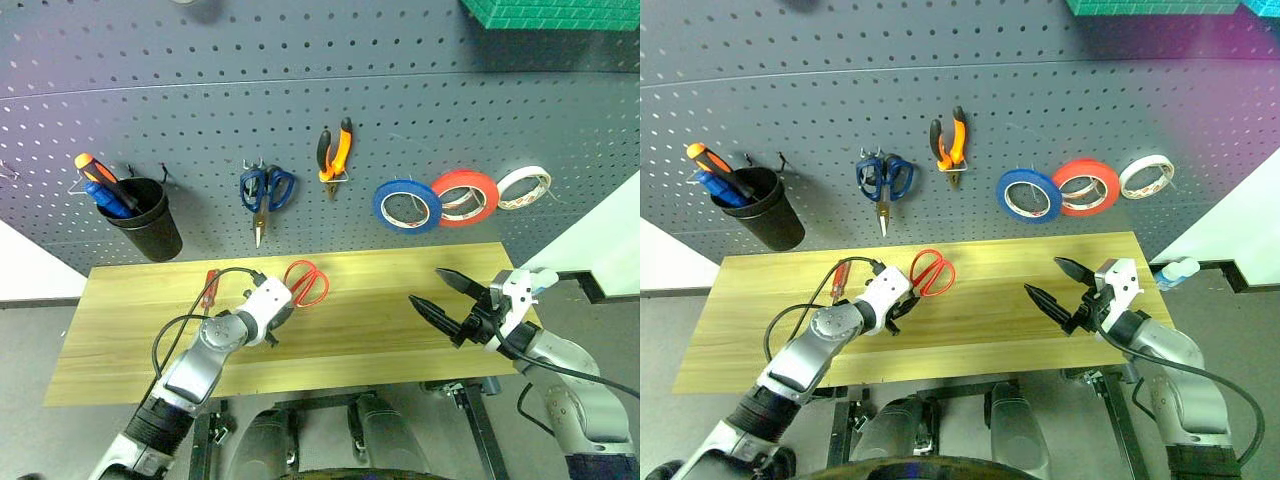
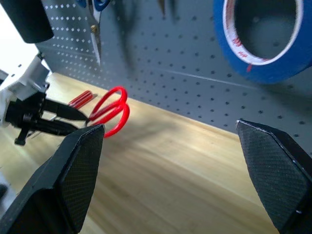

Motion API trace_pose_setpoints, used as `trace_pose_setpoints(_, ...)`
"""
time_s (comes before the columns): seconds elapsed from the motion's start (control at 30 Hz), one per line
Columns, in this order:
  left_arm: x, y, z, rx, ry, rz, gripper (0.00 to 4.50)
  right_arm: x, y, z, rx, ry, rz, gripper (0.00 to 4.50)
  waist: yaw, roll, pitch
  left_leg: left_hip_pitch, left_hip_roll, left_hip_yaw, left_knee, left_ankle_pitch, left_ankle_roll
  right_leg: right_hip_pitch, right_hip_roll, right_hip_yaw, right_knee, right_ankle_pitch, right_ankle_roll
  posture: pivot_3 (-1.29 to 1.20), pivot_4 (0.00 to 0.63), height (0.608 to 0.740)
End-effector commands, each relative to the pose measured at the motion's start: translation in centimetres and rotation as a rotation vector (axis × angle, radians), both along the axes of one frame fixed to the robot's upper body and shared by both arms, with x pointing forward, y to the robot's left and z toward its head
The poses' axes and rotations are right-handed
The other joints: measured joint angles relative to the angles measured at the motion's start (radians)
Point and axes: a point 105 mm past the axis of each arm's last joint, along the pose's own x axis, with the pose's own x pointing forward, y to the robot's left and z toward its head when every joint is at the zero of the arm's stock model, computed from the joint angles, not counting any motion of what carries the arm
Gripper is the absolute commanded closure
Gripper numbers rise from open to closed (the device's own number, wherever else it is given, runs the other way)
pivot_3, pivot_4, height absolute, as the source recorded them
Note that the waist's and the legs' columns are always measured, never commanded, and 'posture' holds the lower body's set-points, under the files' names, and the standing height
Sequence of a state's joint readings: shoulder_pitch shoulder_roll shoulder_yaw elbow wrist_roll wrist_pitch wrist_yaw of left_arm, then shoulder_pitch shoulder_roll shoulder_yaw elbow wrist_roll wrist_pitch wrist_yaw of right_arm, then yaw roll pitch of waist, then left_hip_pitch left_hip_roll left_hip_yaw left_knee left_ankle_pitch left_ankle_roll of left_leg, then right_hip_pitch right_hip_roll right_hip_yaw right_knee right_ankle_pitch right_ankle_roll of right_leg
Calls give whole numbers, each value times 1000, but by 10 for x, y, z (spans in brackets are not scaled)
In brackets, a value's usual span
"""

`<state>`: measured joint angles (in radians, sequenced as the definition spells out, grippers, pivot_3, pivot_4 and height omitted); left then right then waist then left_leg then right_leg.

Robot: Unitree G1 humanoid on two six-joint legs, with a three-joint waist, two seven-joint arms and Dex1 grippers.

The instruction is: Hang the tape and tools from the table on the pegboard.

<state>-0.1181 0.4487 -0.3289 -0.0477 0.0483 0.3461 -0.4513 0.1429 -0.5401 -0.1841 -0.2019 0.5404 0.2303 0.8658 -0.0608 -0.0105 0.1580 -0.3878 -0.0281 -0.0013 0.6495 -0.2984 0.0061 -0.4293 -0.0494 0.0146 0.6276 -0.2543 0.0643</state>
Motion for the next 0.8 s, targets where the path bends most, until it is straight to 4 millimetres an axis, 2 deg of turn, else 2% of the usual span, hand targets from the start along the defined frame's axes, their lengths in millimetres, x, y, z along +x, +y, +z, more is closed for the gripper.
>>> trace_pose_setpoints(0.03,3,11,19,-26,-109,19,3405,-11,6,12,12,-11,75,0,3,0,0,0,0,0,0,0,0,0,0,0,0,0,0,-170,143,736)
trace_pose_setpoints(0.23,-6,21,27,-23,-202,-4,3405,-9,7,24,62,-20,67,0,8,1,0,0,0,0,2,0,0,0,0,0,1,0,-1,-177,138,736)
trace_pose_setpoints(0.5,-17,33,38,-40,-283,16,3405,-18,-1,31,147,45,142,0,17,2,-1,0,0,1,3,0,0,0,0,0,2,1,-1,-171,127,736)
trace_pose_setpoints(0.63,-19,37,39,-50,-288,18,3405,-18,-5,33,106,-3,128,0,17,2,-1,0,0,1,5,0,0,1,0,0,3,1,0,-171,126,736)
trace_pose_setpoints(0.8,-16,39,52,-46,-362,11,3405,-29,3,40,112,-56,226,0,16,2,-1,0,0,1,9,0,0,2,0,0,5,1,0,-171,122,736)
